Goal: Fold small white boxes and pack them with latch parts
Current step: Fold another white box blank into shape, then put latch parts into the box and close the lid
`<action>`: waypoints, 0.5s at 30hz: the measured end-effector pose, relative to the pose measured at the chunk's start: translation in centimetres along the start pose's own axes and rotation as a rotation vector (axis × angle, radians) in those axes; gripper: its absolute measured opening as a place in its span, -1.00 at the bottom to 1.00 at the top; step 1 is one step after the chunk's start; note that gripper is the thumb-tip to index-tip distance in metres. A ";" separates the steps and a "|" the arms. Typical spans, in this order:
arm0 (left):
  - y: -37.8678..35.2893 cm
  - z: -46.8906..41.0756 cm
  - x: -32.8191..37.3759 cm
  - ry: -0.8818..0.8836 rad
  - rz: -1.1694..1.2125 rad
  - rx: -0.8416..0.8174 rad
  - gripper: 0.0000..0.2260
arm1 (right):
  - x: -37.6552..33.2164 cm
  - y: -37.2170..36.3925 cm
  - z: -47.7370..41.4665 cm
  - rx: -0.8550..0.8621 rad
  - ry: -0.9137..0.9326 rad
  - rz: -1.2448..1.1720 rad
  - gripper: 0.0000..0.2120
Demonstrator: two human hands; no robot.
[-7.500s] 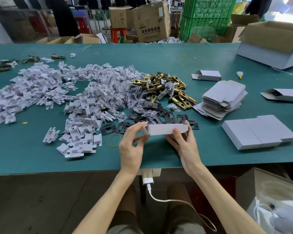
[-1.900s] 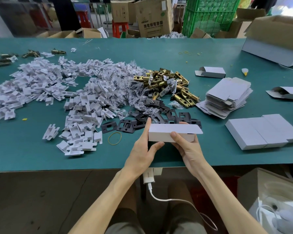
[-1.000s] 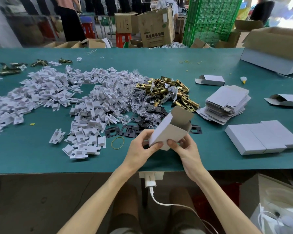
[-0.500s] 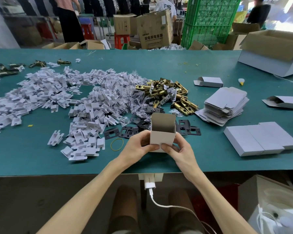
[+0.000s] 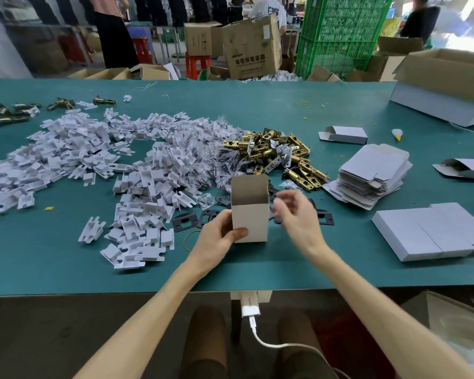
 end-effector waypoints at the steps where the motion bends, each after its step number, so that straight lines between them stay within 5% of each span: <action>1: 0.0 0.0 -0.1 0.011 0.020 0.002 -0.63 | -0.7 -0.2 -1.8 0.013 0.021 0.061 -0.84; 8: 0.4 -0.7 -0.7 0.041 0.091 0.028 -0.67 | -1.3 -6.1 -11.1 -0.265 -0.093 0.684 -0.64; 15: 0.3 -0.8 -1.0 0.049 0.095 0.001 -0.67 | -1.5 -6.8 -11.1 -0.278 -0.106 0.820 -0.75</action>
Point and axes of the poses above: each hand's wrist, its own z-axis away from the middle knuckle, its own y-axis out of the back of the hand, x = y × z, the point moved 7 cm from there along -z, towards the middle knuckle, and after that the axes turned 10 degrees about -z, right-handed, at the moved point
